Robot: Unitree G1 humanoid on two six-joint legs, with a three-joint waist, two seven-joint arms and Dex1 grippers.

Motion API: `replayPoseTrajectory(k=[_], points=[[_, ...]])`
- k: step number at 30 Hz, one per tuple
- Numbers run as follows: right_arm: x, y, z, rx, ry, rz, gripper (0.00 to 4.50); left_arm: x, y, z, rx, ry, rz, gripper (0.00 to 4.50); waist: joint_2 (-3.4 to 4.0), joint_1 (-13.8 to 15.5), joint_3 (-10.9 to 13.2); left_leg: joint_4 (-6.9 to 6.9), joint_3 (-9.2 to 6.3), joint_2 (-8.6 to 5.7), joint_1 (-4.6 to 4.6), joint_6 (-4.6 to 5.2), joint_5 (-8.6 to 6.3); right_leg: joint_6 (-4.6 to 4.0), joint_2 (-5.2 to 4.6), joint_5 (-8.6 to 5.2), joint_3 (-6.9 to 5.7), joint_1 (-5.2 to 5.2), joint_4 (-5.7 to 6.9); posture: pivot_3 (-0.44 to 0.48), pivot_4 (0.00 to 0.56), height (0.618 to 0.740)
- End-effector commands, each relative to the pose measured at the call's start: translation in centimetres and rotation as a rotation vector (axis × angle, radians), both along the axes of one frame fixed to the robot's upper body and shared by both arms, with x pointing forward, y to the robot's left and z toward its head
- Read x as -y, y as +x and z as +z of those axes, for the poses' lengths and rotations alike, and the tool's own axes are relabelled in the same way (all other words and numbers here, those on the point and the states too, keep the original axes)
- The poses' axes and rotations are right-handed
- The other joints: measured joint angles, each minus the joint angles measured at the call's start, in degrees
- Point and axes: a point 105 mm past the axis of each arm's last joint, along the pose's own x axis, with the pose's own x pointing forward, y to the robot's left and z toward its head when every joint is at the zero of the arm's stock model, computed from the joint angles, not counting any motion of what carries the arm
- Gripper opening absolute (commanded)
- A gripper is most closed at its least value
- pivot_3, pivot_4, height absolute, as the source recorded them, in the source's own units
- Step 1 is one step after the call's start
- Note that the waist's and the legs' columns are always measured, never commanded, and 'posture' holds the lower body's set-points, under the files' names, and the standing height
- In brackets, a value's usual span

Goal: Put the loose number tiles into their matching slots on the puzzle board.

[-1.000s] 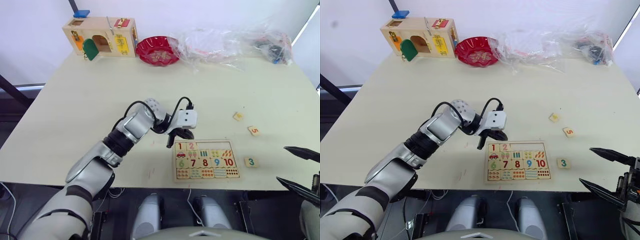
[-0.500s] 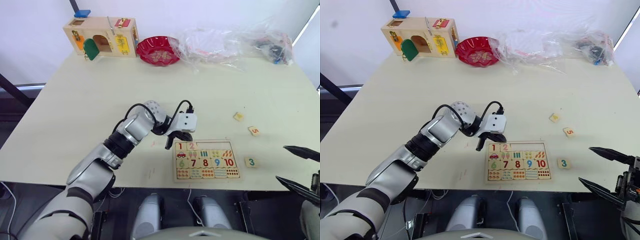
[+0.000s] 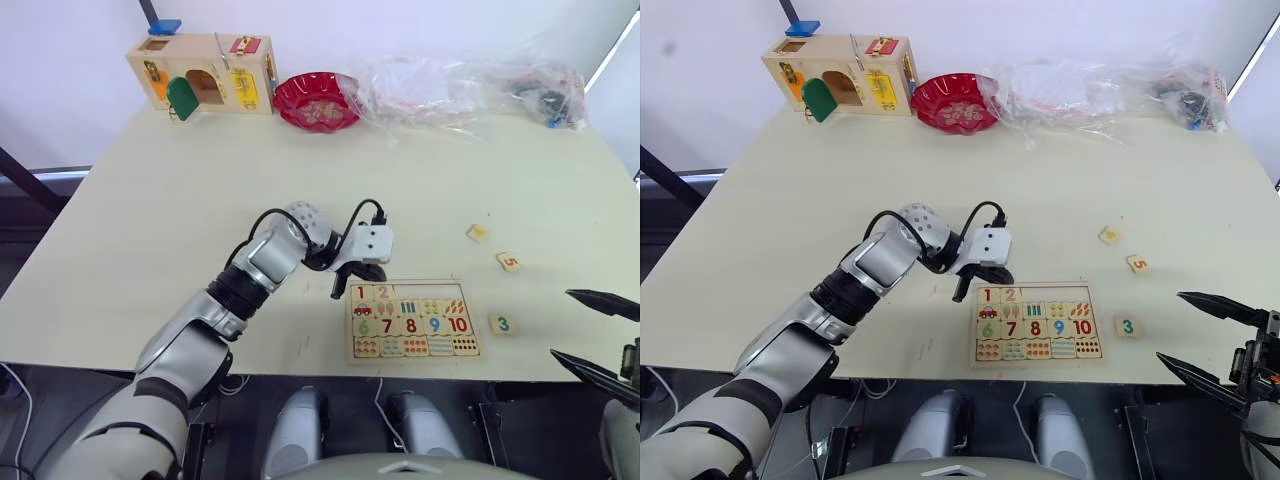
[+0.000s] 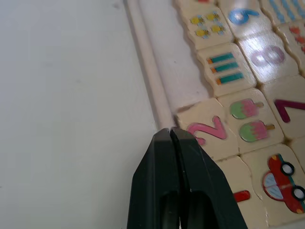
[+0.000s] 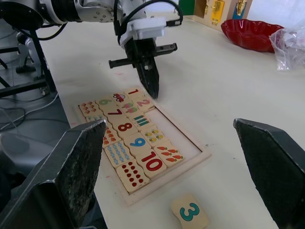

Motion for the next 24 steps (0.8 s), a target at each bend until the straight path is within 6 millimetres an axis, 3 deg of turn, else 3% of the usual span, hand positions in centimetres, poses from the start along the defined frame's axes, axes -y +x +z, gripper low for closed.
replayPoseTrajectory(k=[1,12,18,24], points=[[0.2,0.2,0.2,0.026,0.005,-0.016,4.5,-1.1,0.3,2.5,-0.019,-0.162,0.101,0.04,0.01,-0.1,0.0,0.0,0.0,0.0,0.01,0.0,0.0,0.0,0.0,0.0,0.0,0.0,0.01,0.0,0.15,0.74],[-0.4,3.1,-1.5,0.033,-0.008,-0.159,4.5,-7.4,-1.5,4.1,-0.103,-0.591,0.418,0.04,0.02,0.0,0.0,-0.01,0.02,0.04,0.08,0.0,0.0,0.0,-0.03,0.0,-0.02,0.0,0.14,0.0,0.15,0.74],[-0.2,2.3,-1.8,0.001,0.055,-0.154,4.5,-10.4,-4.0,2.2,-0.121,-0.64,0.515,0.04,0.03,0.1,0.0,-0.07,0.01,0.06,0.11,-0.01,0.0,-0.03,-0.06,-0.01,-0.06,0.0,0.14,0.0,0.15,0.74],[2.2,1.7,-2.2,-0.046,0.08,-0.226,4.5,-13.5,-6.4,1.1,-0.131,-0.708,0.602,0.04,0.03,0.0,0.0,-0.07,0.1,0.17,0.15,-0.01,0.0,-0.05,-0.14,-0.02,-0.02,0.01,0.09,0.0,0.15,0.74]])
